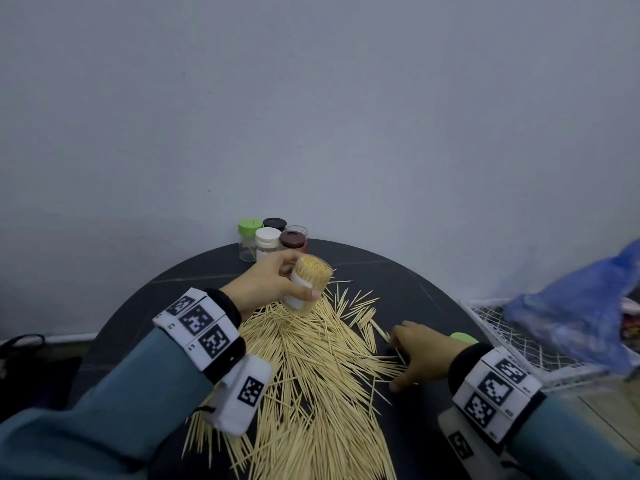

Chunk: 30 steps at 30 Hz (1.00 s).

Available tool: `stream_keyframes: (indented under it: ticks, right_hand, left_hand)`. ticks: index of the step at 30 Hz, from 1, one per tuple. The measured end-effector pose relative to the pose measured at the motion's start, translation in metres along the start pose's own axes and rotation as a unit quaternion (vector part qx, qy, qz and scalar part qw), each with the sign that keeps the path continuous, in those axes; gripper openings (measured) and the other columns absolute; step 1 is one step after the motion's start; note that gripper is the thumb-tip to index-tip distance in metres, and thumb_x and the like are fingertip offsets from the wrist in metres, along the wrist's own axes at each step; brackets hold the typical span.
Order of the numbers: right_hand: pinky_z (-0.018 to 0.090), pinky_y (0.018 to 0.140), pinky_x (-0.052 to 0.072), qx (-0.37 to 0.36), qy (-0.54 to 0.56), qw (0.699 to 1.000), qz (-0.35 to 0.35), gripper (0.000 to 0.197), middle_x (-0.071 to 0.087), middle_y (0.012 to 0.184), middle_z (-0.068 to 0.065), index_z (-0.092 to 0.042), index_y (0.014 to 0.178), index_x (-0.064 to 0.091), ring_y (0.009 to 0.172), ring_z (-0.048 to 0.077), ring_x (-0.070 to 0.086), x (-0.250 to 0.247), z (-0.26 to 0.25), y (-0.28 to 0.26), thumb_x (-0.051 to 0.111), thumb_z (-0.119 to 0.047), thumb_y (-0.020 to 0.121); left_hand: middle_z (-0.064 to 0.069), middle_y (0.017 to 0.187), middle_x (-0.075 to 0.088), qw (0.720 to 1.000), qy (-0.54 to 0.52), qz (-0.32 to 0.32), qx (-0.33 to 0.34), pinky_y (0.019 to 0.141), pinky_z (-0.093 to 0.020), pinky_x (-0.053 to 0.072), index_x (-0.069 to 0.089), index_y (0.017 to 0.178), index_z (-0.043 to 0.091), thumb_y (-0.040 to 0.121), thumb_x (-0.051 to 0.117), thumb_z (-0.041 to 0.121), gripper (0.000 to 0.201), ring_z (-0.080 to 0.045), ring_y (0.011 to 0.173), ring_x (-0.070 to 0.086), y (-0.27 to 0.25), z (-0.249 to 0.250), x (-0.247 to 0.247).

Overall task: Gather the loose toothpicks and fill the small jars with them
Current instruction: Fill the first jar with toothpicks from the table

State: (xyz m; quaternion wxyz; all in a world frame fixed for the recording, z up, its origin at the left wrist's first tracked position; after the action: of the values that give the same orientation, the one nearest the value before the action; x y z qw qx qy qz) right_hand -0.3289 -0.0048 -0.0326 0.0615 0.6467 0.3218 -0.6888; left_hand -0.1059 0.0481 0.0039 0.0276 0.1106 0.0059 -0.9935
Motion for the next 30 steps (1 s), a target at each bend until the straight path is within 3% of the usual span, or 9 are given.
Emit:
stream_keyframes:
  ticks: [4, 7, 13, 18, 22, 27, 30]
  right_hand:
    - [0.022, 0.078, 0.041, -0.013, 0.047, 0.998, 0.034, 0.057, 0.050, 0.112, 0.000, -0.013, 0.117, 0.045, 0.092, 0.010, 0.044, 0.001, -0.006, 0.004, 0.077, -0.030, 0.074]
    - [0.026, 0.082, 0.048, -0.004, 0.056, 0.997, 0.047, 0.055, 0.054, 0.114, 0.005, -0.009, 0.118, 0.045, 0.090, 0.013, 0.049, 0.001, -0.008, 0.007, 0.076, -0.026, 0.076]
    - [0.026, 0.080, 0.047, 0.023, 0.075, 0.995, 0.060, 0.040, 0.057, 0.114, 0.009, -0.006, 0.112, 0.054, 0.087, 0.015, 0.051, 0.000, -0.013, 0.014, 0.072, -0.023, 0.081]
    - [0.027, 0.084, 0.049, 0.046, 0.078, 0.994, 0.062, 0.036, 0.059, 0.114, 0.010, -0.004, 0.110, 0.057, 0.096, 0.020, 0.058, -0.003, -0.018, 0.020, 0.071, -0.021, 0.082]
    - [0.026, 0.077, 0.046, 0.086, 0.071, 0.992, 0.063, 0.037, 0.056, 0.107, 0.009, -0.006, 0.105, 0.052, 0.089, 0.019, 0.052, -0.004, -0.018, 0.020, 0.071, -0.027, 0.081]
    - [0.029, 0.081, 0.048, 0.069, 0.065, 0.994, 0.047, 0.031, 0.059, 0.113, 0.011, -0.004, 0.108, 0.055, 0.089, 0.019, 0.054, -0.003, -0.020, 0.025, 0.066, -0.022, 0.085]
    - [0.028, 0.076, 0.048, 0.045, 0.045, 0.997, 0.033, 0.020, 0.061, 0.105, 0.009, -0.005, 0.100, 0.059, 0.085, 0.019, 0.055, -0.003, -0.027, 0.027, 0.063, -0.020, 0.087]
  left_hand:
    - [-0.009, 0.114, 0.065, 1.000, 0.006, 0.001, -0.002, 0.089, -0.033, 0.052, 0.055, 0.120, 0.011, 0.071, 0.075, 0.001, 0.054, -0.022, 0.106, 0.062, 0.000, -0.001, 0.000]
    - [-0.008, 0.114, 0.065, 1.000, 0.009, -0.002, -0.005, 0.087, -0.031, 0.052, 0.055, 0.120, 0.012, 0.071, 0.075, 0.003, 0.054, -0.021, 0.106, 0.062, -0.001, -0.001, 0.000]
    - [-0.008, 0.115, 0.065, 1.000, 0.014, 0.000, -0.011, 0.090, -0.034, 0.051, 0.054, 0.121, 0.013, 0.070, 0.076, 0.004, 0.056, -0.021, 0.107, 0.062, 0.000, -0.002, 0.000]
    - [-0.008, 0.117, 0.064, 1.000, 0.019, -0.004, -0.016, 0.093, -0.038, 0.051, 0.052, 0.125, 0.011, 0.069, 0.077, 0.005, 0.062, -0.022, 0.108, 0.061, 0.001, -0.003, -0.001]
    - [-0.009, 0.118, 0.063, 1.000, 0.021, -0.008, -0.018, 0.093, -0.038, 0.051, 0.052, 0.123, 0.013, 0.070, 0.076, 0.004, 0.059, -0.022, 0.110, 0.060, 0.001, -0.004, 0.000]
    - [-0.008, 0.119, 0.063, 0.999, 0.020, -0.007, -0.026, 0.097, -0.042, 0.049, 0.051, 0.123, 0.014, 0.070, 0.077, 0.004, 0.060, -0.023, 0.111, 0.059, 0.002, -0.006, 0.001]
    - [-0.008, 0.120, 0.062, 0.999, 0.022, -0.005, -0.027, 0.097, -0.043, 0.049, 0.051, 0.125, 0.013, 0.069, 0.077, 0.005, 0.063, -0.023, 0.112, 0.059, 0.003, -0.006, 0.001]
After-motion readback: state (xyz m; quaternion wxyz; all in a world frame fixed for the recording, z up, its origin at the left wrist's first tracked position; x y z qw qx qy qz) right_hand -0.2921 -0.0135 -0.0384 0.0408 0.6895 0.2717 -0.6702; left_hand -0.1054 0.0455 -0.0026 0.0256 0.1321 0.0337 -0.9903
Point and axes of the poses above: each hand's wrist, its own y-axis towards the middle knuckle, its own x-axis out of the palm, z = x × y, the point moved 3 cm from there along y, towards the middle knuckle
